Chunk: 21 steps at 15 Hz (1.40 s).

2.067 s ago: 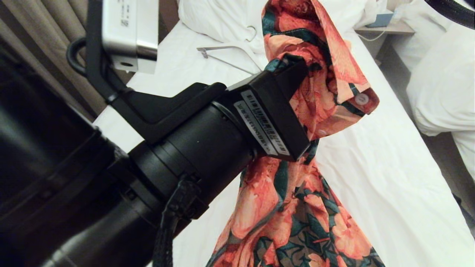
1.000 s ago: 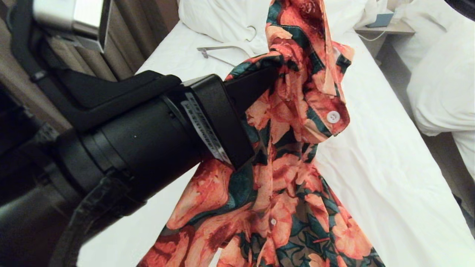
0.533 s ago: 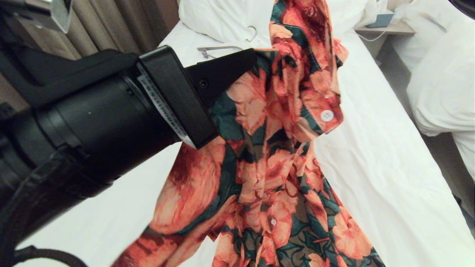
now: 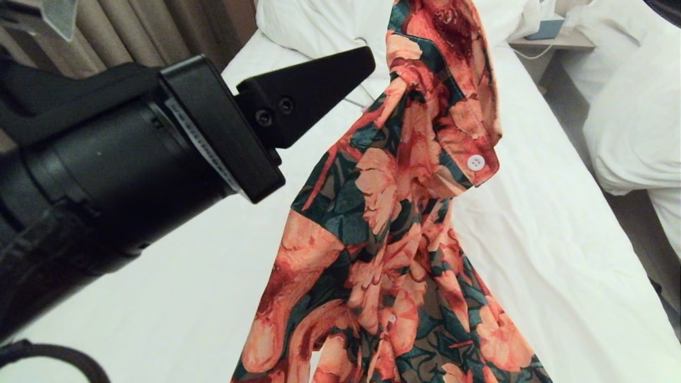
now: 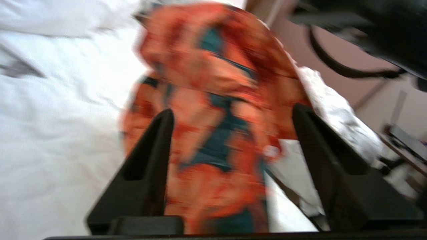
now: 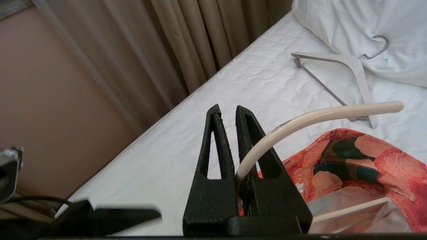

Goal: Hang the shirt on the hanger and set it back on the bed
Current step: Take the clothes hanger out of the clothes

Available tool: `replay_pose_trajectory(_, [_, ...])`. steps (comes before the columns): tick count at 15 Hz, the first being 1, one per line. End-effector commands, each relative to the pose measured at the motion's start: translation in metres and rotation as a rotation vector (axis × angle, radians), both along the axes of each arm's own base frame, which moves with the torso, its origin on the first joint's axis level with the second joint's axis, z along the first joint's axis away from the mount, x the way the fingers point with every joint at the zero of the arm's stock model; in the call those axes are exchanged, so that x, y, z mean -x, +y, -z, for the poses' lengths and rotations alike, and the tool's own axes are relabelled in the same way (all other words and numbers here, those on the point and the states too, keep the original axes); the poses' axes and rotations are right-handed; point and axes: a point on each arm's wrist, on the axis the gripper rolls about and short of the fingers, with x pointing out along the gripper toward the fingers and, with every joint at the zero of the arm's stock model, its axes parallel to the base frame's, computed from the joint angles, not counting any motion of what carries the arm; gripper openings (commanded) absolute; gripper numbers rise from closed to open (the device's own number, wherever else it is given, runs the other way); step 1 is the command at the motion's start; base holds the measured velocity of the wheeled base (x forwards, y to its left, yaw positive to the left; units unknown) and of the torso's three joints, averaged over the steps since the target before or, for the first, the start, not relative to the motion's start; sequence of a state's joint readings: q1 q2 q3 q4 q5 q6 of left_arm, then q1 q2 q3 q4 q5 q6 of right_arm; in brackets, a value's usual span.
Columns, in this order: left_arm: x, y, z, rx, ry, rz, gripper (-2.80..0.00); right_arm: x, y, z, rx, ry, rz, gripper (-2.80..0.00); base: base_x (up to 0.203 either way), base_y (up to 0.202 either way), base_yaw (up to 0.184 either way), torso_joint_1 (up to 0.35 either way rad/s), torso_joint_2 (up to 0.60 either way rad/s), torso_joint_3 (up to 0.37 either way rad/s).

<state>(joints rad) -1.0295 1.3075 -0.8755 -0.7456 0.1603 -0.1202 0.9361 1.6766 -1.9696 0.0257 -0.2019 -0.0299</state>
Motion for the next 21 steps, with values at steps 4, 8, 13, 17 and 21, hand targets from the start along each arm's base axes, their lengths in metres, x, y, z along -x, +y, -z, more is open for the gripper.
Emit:
replay_pose_trajectory(4, [-0.018, 0.039, -0.017, 0.043, -0.077, -0.088, -2.8, -0.008, -0.001, 0.003, 0.009, 0.006, 0.027, -2.8, 0.0, 0.0, 0.0, 0.0, 0.0, 0.0])
replay_pose_trajectory(8, [-0.029, 0.053, -0.024, 0.057, -0.099, -0.16, -2.8, -0.014, -0.003, 0.006, 0.022, 0.013, 0.046, -2.8, 0.0, 0.0, 0.0, 0.0, 0.0, 0.0])
replay_pose_trajectory(13, [-0.039, 0.061, -0.03, 0.059, -0.114, -0.22, -2.8, -0.023, -0.007, 0.008, 0.061, -0.008, 0.09, -2.8, 0.0, 0.0, 0.0, 0.005, -0.03, -0.024])
replay_pose_trajectory(17, [-0.045, 0.064, -0.032, 0.026, -0.076, -0.257, -2.8, -0.024, -0.011, 0.009, 0.081, -0.017, 0.157, -2.8, 0.0, 0.0, 0.0, 0.071, -0.39, -0.301])
replay_pose_trajectory(21, [-0.053, 0.064, -0.031, 0.018, -0.069, -0.28, -2.8, -0.024, -0.012, 0.011, 0.108, -0.022, 0.166, -2.8, 0.0, 0.0, 0.0, 0.133, -0.48, -0.36])
